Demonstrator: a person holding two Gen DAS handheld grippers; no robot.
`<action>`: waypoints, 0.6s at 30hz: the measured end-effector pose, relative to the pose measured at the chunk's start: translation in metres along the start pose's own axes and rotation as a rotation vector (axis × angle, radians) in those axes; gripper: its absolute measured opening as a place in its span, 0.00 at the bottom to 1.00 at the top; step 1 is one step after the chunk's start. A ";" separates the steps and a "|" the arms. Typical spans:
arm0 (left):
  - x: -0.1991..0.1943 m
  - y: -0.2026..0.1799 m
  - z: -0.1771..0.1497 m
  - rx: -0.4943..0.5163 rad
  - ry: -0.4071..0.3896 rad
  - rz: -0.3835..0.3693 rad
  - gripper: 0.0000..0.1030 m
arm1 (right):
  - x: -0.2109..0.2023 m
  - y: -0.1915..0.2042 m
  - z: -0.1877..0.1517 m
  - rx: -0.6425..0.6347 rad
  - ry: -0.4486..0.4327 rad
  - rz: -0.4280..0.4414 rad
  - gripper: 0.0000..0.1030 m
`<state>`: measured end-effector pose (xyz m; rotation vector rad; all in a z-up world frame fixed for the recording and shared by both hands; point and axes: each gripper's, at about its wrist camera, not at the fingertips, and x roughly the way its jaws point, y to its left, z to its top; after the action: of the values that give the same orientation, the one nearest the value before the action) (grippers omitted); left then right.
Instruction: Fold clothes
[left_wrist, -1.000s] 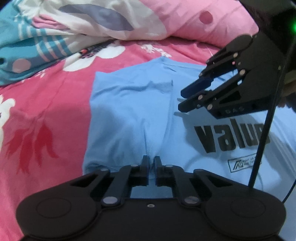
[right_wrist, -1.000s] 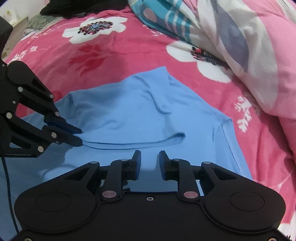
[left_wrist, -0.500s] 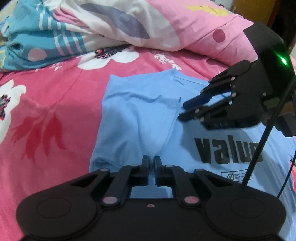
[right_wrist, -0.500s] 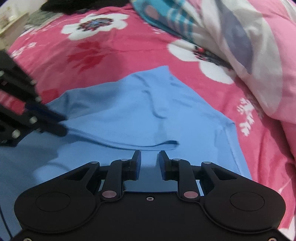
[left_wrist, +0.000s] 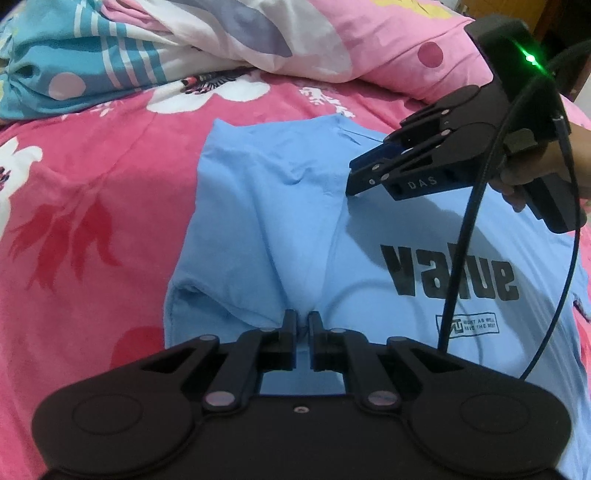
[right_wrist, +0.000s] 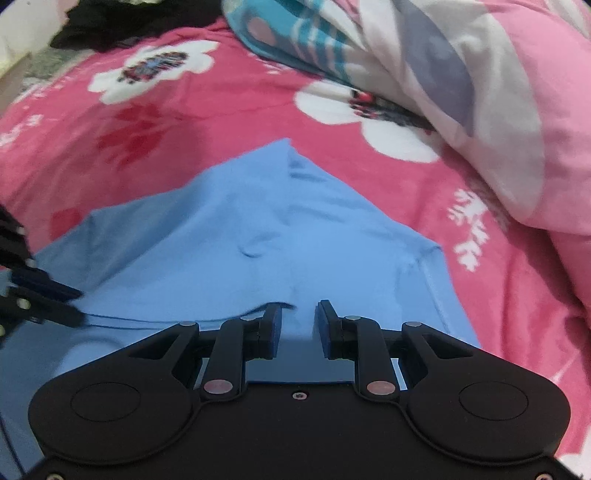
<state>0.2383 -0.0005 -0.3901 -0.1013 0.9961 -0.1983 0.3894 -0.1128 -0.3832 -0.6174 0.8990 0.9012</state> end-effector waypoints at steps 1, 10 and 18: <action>0.000 0.000 0.000 0.001 0.001 -0.003 0.05 | -0.001 0.000 0.000 0.001 -0.003 0.003 0.19; 0.002 0.006 -0.002 -0.025 0.007 -0.009 0.06 | 0.011 -0.020 -0.002 0.212 -0.058 0.086 0.18; 0.006 0.004 0.002 -0.021 -0.003 -0.039 0.07 | 0.006 -0.015 0.000 0.144 -0.043 -0.056 0.06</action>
<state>0.2433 0.0018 -0.3946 -0.1407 0.9936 -0.2234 0.4044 -0.1179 -0.3873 -0.4955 0.8951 0.7891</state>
